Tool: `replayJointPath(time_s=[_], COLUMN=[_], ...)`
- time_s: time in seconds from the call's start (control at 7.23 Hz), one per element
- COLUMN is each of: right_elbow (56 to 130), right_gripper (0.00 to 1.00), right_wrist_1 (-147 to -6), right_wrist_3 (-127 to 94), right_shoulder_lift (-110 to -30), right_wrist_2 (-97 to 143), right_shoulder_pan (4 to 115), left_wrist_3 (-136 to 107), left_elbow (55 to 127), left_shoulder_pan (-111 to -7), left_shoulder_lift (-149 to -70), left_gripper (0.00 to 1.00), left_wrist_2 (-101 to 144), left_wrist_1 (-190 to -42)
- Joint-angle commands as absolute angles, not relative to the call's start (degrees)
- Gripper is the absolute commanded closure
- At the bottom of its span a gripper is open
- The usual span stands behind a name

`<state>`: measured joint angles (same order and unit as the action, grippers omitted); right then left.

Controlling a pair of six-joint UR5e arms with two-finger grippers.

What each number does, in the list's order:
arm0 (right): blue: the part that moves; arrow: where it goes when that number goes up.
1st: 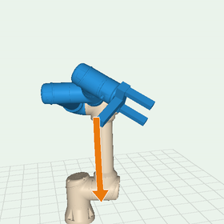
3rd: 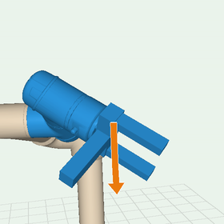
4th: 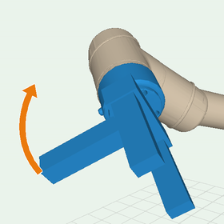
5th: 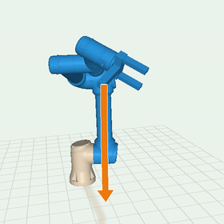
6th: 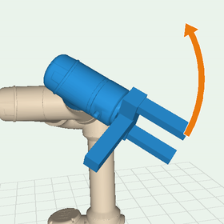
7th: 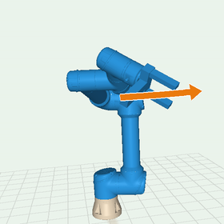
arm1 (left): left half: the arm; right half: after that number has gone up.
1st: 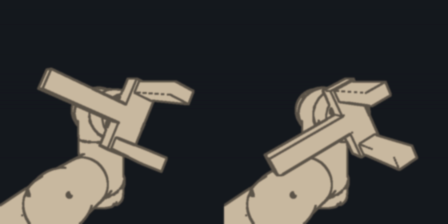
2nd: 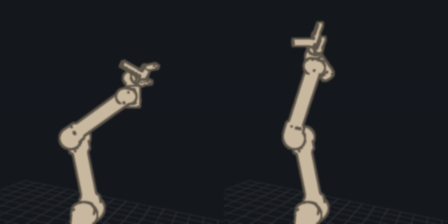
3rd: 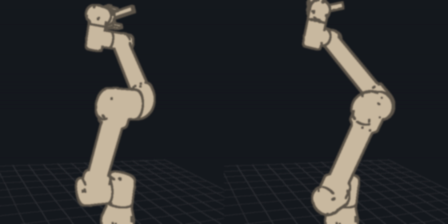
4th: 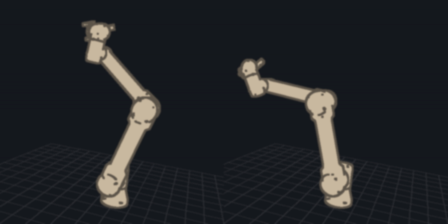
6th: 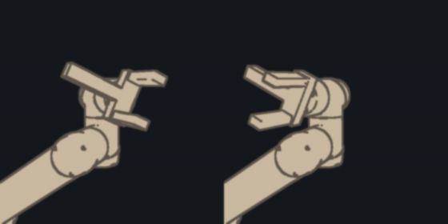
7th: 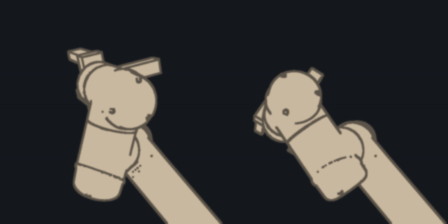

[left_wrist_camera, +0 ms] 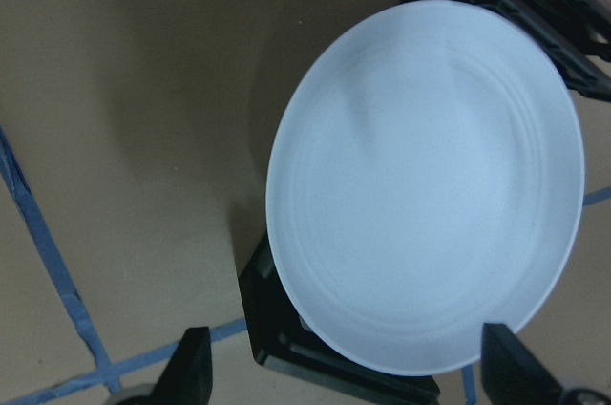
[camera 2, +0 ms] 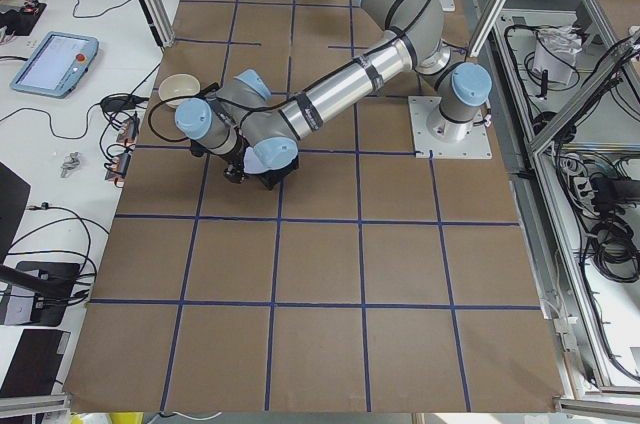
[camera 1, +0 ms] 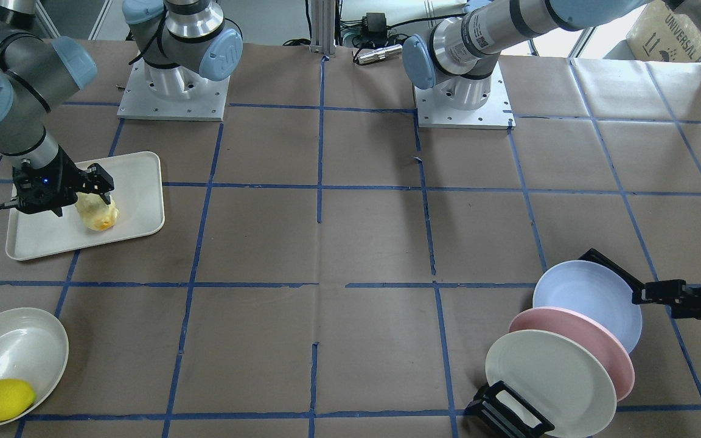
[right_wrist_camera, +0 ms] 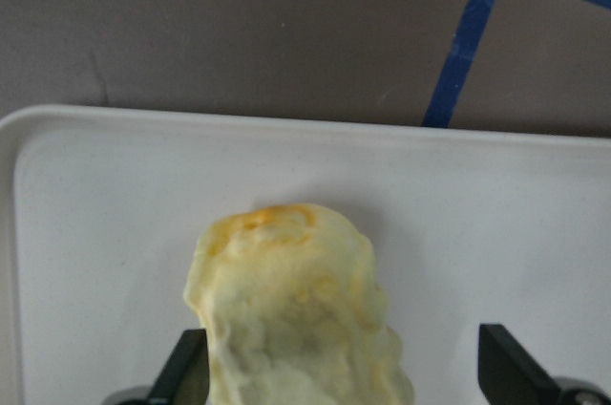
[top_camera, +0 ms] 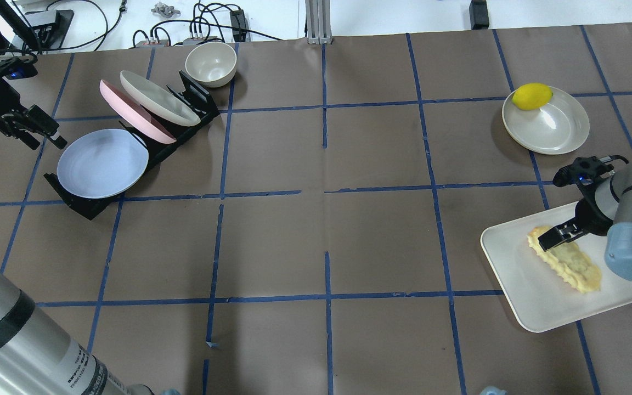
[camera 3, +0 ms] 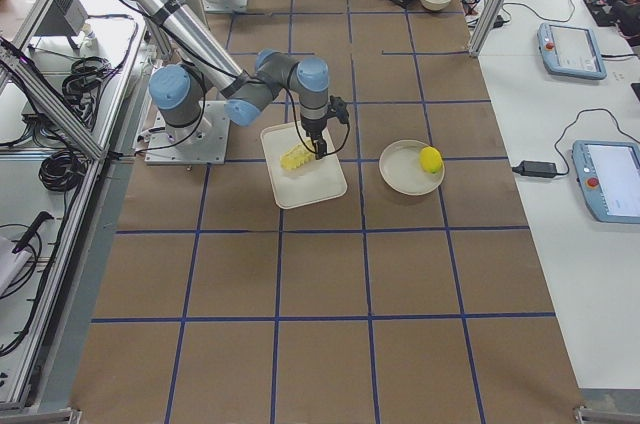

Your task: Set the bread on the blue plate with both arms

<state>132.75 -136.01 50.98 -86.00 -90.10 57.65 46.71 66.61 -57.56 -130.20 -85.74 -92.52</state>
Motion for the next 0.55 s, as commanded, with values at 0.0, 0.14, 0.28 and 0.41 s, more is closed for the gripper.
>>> replayJointPath(time_s=[0.0, 0.14, 0.28, 0.41], right_elbow=[135.4, 134.4, 133.8, 131.5], right_gripper=[0.91, 0.93, 0.92, 0.92], right_wrist_1=[-138.5, -138.2, -136.3, -131.4], right_wrist_3=[51.0, 50.4, 49.0, 45.8], right_shoulder_lift=[-85.7, -87.4, -90.4, -93.1], right_wrist_2=[-89.7, -90.0, -90.5, -90.6], right_shoulder_pan=[56.9, 57.0, 57.3, 58.6], left_wrist_3=[46.7, 46.4, 45.6, 45.0], left_elbow=[65.9, 65.7, 65.8, 65.7], left_shoulder_pan=[-57.5, -57.5, -57.6, -57.6], left_shoulder_lift=[-134.2, -135.1, -135.1, -135.1], left_gripper=[0.12, 0.46, 0.79, 0.88], left_wrist_2=[-85.3, -85.1, -83.5, -83.1], left_wrist_1=[-92.5, -92.5, -92.7, -92.7])
